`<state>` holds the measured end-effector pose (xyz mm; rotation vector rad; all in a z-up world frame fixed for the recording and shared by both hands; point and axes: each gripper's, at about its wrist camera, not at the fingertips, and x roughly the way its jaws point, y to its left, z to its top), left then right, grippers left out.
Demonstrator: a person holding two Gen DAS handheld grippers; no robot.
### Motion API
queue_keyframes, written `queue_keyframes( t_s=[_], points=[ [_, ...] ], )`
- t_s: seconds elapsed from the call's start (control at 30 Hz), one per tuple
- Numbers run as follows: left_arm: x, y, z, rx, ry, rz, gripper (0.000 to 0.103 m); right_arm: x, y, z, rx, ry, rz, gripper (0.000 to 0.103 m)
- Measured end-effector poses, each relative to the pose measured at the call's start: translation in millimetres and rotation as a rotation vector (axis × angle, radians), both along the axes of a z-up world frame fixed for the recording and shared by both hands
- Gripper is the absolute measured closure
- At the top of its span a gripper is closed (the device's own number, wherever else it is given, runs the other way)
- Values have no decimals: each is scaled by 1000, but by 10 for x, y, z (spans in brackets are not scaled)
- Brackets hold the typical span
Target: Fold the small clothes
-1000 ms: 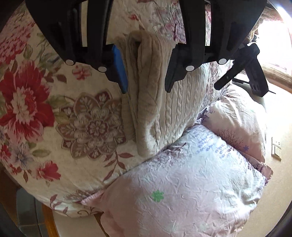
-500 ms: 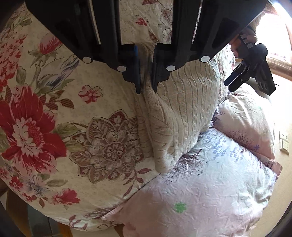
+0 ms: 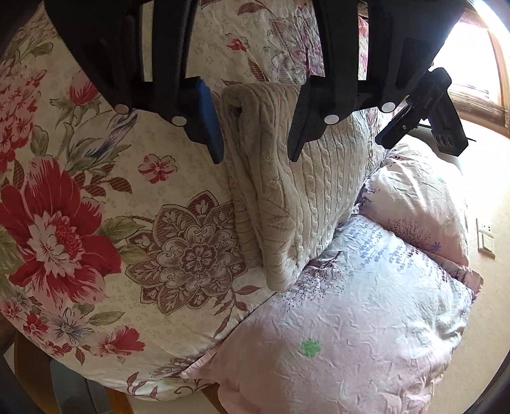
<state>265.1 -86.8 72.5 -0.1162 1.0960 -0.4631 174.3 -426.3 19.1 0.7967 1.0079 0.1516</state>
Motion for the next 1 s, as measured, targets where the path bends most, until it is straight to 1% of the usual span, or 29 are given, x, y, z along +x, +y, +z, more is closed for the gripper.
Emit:
queue_keyframes(
  t_s=[0.07,0.1,0.13,0.17,0.23,0.27,0.3,0.33,0.4,0.47,0.57,0.63,0.73,0.77,0.87,0.93,1.0],
  points=[
    [8,3,-10,12,-2,7,2,51,87,-151,-31,74,26,59],
    [13,5,-14,17,-1,11,2,61,106,-211,-25,92,32,59],
    [23,13,-19,15,3,14,2,58,92,-213,-2,79,21,59],
    [46,25,-30,3,13,15,2,68,65,-190,17,68,12,57],
    [115,69,-67,-36,46,29,2,127,-20,-127,56,45,-8,41],
    [159,86,-94,-46,63,40,2,160,-61,-96,64,33,-18,26],
    [210,97,-125,-52,78,51,2,212,-109,-57,76,16,-26,21],
    [256,102,-156,-49,89,59,2,283,-154,-37,96,5,-27,20],
    [350,88,-217,-44,108,64,2,417,-206,-55,137,15,-23,16],
    [436,59,-286,-55,141,61,2,543,-217,-101,168,35,-4,16],
    [554,5,-395,-89,206,57,2,725,-174,-177,169,64,27,16],
    [605,-48,-453,-89,231,53,2,813,-142,-225,180,77,47,16],
    [641,-135,-498,-55,231,37,2,903,-71,-288,194,96,80,16],
    [644,-160,-500,-47,224,29,2,923,-47,-300,197,95,89,14],
    [656,-237,-505,-25,210,14,2,986,-33,-337,221,86,95,14],
    [662,-284,-519,-25,211,11,2,1018,-8,-364,259,82,103,14],
    [666,-325,-550,-45,225,6,3,1023,37,-409,305,76,128,14]
  ],
)
